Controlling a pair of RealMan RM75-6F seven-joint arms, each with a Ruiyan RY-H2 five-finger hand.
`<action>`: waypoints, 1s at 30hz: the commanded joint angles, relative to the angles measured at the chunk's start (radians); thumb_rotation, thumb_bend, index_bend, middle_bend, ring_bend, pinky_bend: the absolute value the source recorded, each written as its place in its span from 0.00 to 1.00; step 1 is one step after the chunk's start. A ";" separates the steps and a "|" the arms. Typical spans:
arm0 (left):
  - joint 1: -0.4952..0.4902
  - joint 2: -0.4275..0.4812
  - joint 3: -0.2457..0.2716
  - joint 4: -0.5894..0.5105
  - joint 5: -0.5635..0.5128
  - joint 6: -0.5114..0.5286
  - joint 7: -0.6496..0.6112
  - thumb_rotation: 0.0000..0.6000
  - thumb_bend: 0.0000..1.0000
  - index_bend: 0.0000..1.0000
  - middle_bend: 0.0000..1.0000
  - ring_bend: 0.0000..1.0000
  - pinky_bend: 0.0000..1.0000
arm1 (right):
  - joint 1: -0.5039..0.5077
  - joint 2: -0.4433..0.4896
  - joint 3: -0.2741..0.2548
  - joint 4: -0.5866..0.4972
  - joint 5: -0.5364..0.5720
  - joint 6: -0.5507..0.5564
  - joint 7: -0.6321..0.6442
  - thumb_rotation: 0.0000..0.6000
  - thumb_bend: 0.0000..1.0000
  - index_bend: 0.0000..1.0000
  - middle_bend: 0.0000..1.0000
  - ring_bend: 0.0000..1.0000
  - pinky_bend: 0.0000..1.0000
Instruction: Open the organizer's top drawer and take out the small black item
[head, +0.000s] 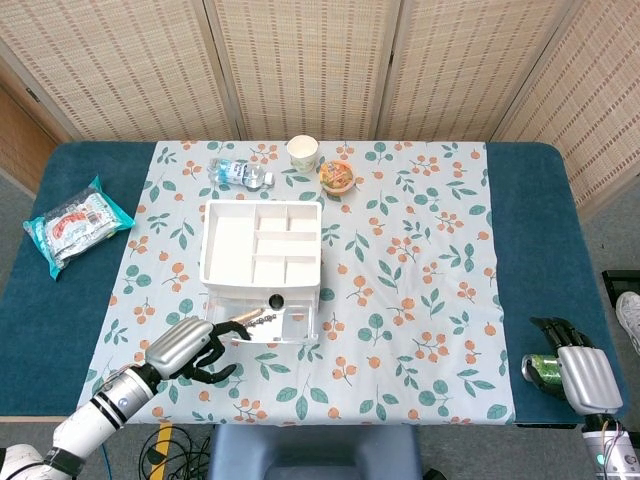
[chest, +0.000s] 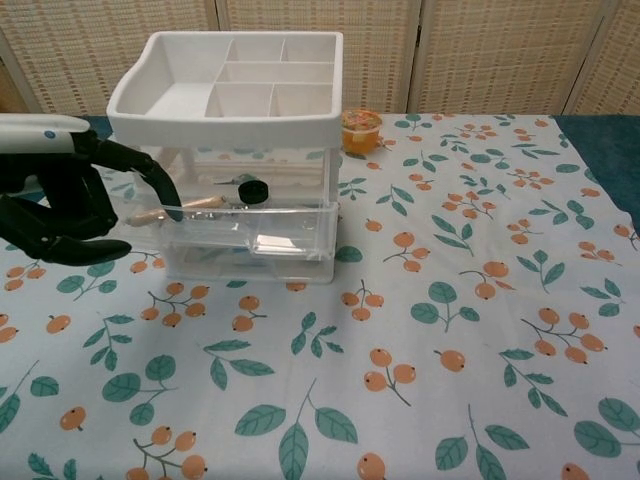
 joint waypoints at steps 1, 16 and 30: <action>0.003 0.002 0.003 -0.003 -0.002 0.003 -0.001 1.00 0.36 0.40 0.92 1.00 1.00 | 0.000 0.000 0.000 0.000 0.000 0.001 0.001 1.00 0.33 0.14 0.20 0.17 0.25; 0.016 -0.057 0.012 -0.029 -0.037 0.040 0.103 1.00 0.36 0.40 0.92 1.00 1.00 | -0.005 0.002 -0.001 0.002 0.002 0.003 0.005 1.00 0.33 0.14 0.20 0.17 0.25; 0.020 -0.063 0.021 -0.061 -0.054 0.050 0.159 1.00 0.36 0.37 0.92 1.00 1.00 | -0.007 0.003 0.000 0.008 0.004 0.003 0.011 1.00 0.33 0.14 0.20 0.17 0.25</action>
